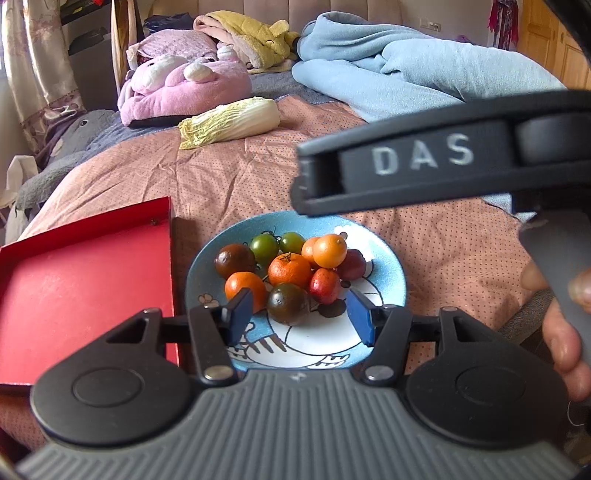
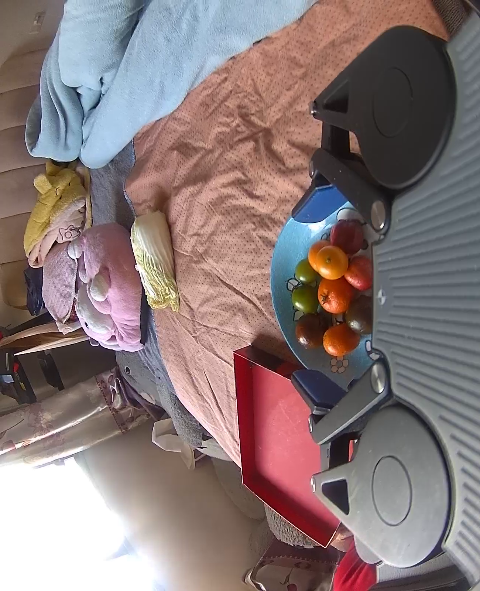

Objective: Organize fruits

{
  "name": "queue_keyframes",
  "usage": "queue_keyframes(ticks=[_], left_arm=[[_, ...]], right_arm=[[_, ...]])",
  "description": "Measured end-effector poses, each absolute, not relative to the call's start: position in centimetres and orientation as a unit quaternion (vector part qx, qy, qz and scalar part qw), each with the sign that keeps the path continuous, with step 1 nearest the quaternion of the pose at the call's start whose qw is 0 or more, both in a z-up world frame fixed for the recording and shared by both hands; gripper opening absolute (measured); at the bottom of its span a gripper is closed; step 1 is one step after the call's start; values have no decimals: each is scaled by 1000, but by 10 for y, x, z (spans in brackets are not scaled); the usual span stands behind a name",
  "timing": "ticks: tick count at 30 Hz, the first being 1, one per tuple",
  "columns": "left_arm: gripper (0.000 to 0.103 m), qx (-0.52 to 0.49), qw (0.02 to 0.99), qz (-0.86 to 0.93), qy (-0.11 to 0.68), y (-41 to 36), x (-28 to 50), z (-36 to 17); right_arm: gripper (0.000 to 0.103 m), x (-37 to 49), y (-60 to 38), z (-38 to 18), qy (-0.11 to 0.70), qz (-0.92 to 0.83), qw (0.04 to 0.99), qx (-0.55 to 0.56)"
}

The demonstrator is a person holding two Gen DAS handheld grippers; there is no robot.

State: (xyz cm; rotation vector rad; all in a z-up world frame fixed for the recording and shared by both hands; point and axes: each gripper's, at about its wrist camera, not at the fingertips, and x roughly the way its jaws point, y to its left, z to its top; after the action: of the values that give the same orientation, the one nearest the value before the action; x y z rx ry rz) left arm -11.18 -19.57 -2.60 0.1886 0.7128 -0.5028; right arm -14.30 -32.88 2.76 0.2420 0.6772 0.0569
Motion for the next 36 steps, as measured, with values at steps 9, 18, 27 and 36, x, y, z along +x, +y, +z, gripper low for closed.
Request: queue_keyframes(ticks=[9,18,27,36], left_arm=[[59,90,899,-236,357,-187,-124,-21],[77,91,910,-219,340,-170,-136,-12],[80,97,910,-210,343,-160,-148,-15],[80,75,912,-188,356,-147,-142,-13]], right_arm=[[91,-173,-332,29,344,9,933,108],[92,-207,-333,22,374,2,923,89],[95,-233,-330,23,380,-1,922,79],[95,-242,-323,27,400,1,915,53]])
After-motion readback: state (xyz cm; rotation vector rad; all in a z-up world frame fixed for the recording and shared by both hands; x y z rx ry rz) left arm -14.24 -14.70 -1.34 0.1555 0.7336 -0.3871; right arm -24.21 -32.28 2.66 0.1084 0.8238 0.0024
